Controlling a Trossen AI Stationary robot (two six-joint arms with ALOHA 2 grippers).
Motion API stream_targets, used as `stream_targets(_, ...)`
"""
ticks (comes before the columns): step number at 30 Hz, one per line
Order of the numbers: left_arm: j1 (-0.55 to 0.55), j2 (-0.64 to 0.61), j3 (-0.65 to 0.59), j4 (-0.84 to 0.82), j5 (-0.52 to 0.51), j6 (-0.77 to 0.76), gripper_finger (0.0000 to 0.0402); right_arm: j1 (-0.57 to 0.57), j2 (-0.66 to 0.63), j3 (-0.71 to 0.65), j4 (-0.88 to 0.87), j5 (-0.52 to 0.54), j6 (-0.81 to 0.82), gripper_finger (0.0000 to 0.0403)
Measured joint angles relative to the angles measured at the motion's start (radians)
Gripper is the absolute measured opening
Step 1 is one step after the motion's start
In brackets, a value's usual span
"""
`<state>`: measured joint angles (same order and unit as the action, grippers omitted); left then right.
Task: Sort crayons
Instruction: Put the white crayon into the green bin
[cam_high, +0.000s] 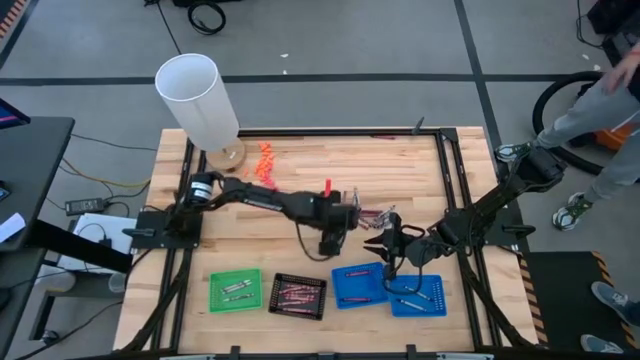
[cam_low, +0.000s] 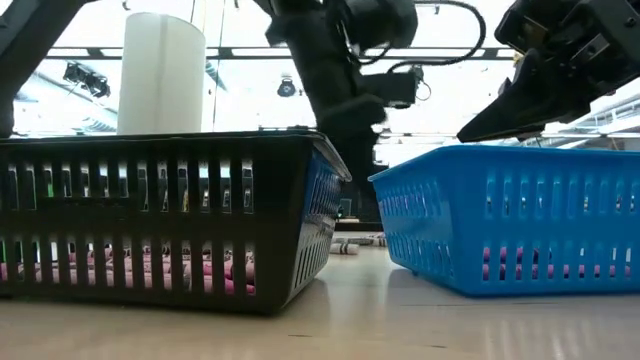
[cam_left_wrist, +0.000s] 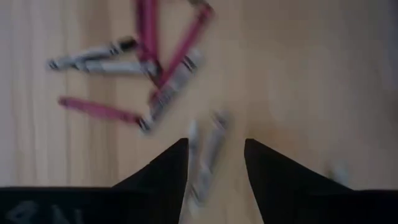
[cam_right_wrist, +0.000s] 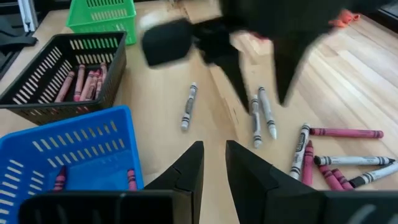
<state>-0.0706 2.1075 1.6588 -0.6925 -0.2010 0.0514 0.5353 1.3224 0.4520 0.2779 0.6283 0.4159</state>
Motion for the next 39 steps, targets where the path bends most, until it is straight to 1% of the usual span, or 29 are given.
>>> stream_targets(4,-0.041,-0.023,0.003,-0.106,0.001,0.011,0.0165,0.008,0.000,0.000,0.008,0.004,0.000,0.0077)
stream_targets(9,-0.067,-0.021,0.002,-0.191,0.140,-0.004,0.0164,0.008,0.000,0.000,0.021,0.007,0.000,0.0077)
stream_targets(10,-0.071,-0.021,0.002,-0.191,0.149,-0.005,0.0164,0.008,0.000,0.000,0.022,0.007,0.000,0.0077)
stream_targets(20,-0.113,-0.004,0.001,-0.189,0.152,-0.038,0.0165,0.008,0.000,0.000,0.028,0.007,0.000,0.0077)
stream_targets(27,-0.147,0.048,0.001,-0.205,0.151,-0.040,0.0182,0.008,0.000,0.000,0.029,0.007,0.000,0.0077)
stream_targets(33,-0.152,0.076,0.002,-0.222,0.101,-0.056,0.0181,0.008,0.000,-0.001,0.035,0.007,0.000,0.0077)
stream_targets(39,-0.152,0.075,0.001,-0.230,0.095,-0.059,0.0180,0.008,0.000,-0.001,0.035,0.006,0.000,0.0077)
